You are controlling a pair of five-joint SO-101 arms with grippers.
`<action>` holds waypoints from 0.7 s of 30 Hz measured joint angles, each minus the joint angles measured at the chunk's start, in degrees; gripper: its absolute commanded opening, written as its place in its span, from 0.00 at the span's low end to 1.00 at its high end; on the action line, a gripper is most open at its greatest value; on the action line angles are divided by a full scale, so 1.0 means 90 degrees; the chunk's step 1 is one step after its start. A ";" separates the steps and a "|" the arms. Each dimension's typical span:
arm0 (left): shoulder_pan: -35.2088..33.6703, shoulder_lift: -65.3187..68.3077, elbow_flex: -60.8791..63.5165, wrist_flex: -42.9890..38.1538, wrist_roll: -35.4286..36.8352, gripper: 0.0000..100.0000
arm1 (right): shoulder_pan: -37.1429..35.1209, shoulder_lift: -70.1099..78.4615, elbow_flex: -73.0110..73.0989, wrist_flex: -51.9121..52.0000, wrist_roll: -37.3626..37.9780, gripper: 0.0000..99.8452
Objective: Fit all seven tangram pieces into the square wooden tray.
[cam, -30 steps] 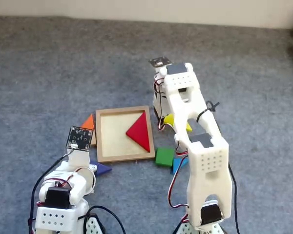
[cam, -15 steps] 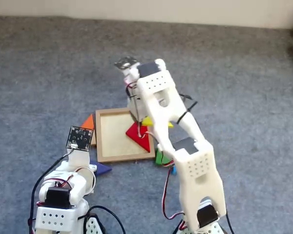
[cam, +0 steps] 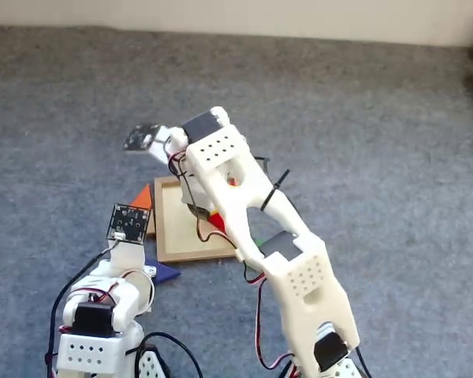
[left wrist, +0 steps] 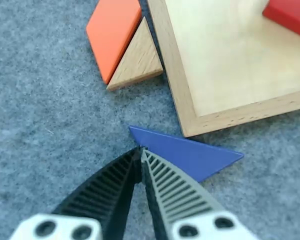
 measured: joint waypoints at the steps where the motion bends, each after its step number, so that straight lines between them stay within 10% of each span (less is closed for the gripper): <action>1: 0.0000 0.0000 0.0000 0.0000 0.0000 0.01 | -0.0020 0.0000 0.0000 0.0000 0.0186 0.09; 21: 0.0000 0.0000 0.0000 0.0000 0.0000 0.01 | -0.0117 0.0938 0.0000 -0.0908 0.1182 0.21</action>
